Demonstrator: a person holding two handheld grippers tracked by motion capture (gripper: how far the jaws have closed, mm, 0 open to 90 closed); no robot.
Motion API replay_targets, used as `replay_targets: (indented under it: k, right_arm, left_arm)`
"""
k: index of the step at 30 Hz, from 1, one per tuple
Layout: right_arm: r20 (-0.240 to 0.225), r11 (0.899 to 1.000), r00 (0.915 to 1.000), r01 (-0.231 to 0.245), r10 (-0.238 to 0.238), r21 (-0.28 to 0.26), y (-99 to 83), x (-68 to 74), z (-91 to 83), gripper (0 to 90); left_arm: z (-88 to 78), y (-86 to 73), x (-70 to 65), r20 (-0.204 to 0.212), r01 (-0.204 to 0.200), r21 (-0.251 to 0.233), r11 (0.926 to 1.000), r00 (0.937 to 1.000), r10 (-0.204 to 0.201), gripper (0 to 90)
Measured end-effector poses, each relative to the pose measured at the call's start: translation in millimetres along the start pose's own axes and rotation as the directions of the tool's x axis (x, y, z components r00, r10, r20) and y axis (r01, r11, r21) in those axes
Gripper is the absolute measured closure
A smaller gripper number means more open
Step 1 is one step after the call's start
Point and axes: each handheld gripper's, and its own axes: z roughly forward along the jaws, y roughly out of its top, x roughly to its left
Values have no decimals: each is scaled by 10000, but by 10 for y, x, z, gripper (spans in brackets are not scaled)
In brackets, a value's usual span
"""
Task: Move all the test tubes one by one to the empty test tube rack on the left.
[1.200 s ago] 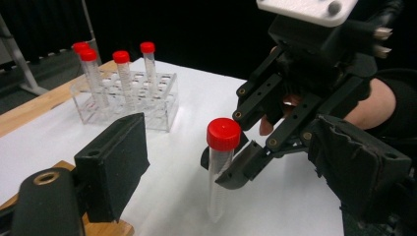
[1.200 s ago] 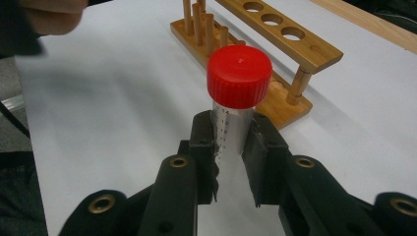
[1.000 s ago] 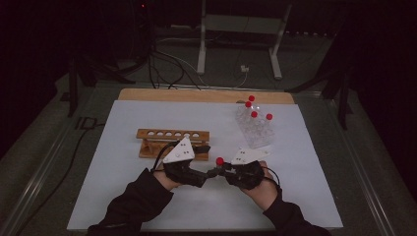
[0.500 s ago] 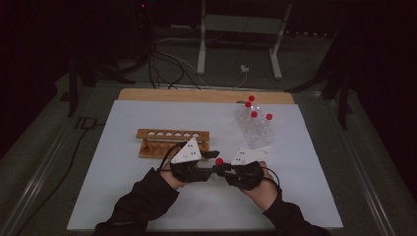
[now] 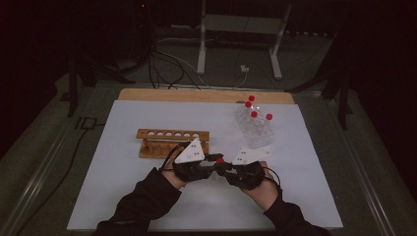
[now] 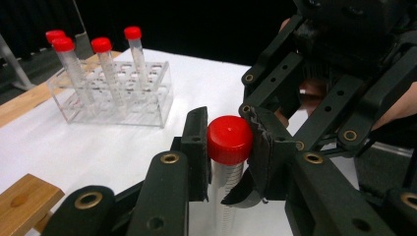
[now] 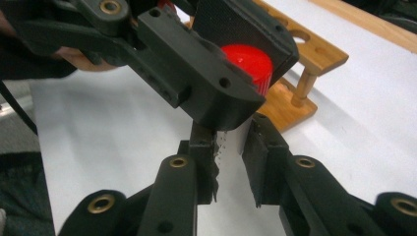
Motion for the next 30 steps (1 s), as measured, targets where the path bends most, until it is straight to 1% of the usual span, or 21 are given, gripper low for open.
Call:
replay_targets:
  k: [1,3,4,5,6,7,8,9,12,15,16,17,18,20,21,22,23,26,27,28,30]
  right_arm:
    - [-17,9999,10000,-50,49,-146,-3,0,-9,739]
    - [-89,9994,9998,-171,168,-309,1,-7,-27,669]
    - [-89,9994,9998,-171,168,-309,1,-7,-27,669]
    - [-34,9992,9999,-157,156,-380,14,-9,-50,601]
    - [-23,9990,9999,-164,163,-424,18,-11,-62,580]
    - [9,9987,9998,-174,175,-486,20,-16,-76,565]
    - [39,9983,9998,-202,204,-539,22,-22,-88,544]
    - [73,9982,9998,-188,192,-573,22,-32,-101,527]
    - [109,9972,9996,-248,257,-709,18,-57,-134,490]
    - [207,9958,9992,-334,353,-857,19,-77,-170,438]
    - [207,9958,9992,-334,353,-857,19,-77,-170,438]
    - [247,9951,9988,-392,416,-908,25,-89,-195,375]
    - [298,9948,9988,-370,400,-945,27,-96,-206,349]
    - [362,9935,9980,-475,515,-1033,28,-110,-227,285]
    - [383,9932,9978,-502,545,-1047,27,-118,-233,248]
    - [426,9930,9975,-518,566,-1065,27,-123,-235,210]
    - [467,9923,9969,-573,628,-1102,27,-125,-242,181]
    - [584,9902,9952,-715,790,-1198,27,-136,-249,113]
    - [615,9897,9946,-755,835,-1217,28,-142,-252,87]
    - [625,9890,9940,-814,896,-1231,29,-148,-254,71]
    - [606,9890,9939,-844,923,-1218,28,-154,-260,30]
  left_arm:
    - [-19,21,8,-56,4,-54,10000,10000,-5,717]
    - [-40,43,24,-161,-32,-32,10000,9999,31,717]
    - [-40,43,24,-161,-32,-32,10000,9999,31,717]
    - [-49,51,36,-278,15,-47,10000,9996,-16,717]
    - [-66,58,52,-312,33,-32,10000,9995,-34,717]
    - [-97,70,86,-427,90,-41,10000,9990,-91,717]
    - [-97,70,86,-427,90,-41,10000,9990,-91,717]
    - [-135,85,119,-590,59,-53,10000,9982,-62,717]
    - [-177,107,158,-700,108,-133,9999,9975,-117,717]
    - [-251,157,240,-951,139,-188,9997,9953,-156,718]
    - [-251,157,240,-951,139,-188,9997,9953,-156,717]
    - [-266,168,258,-1039,113,-204,9997,9945,-134,718]
    - [-292,189,301,-1189,107,-257,9996,9928,-136,718]
    - [-304,197,321,-1238,145,-319,9994,9921,-184,718]
    - [-329,215,366,-1350,155,-388,9991,9906,-206,718]
    - [-329,215,366,-1350,155,-388,9991,9906,-206,718]
    - [-351,231,412,-1483,159,-462,9988,9887,-226,718]
    - [-377,255,479,-1684,160,-477,9987,9854,-238,718]
    - [-377,255,479,-1684,160,-477,9987,9854,-238,718]
    - [-397,273,527,-1840,122,-504,9987,9827,-213,718]
    - [-420,291,573,-1931,142,-595,9981,9809,-255,718]
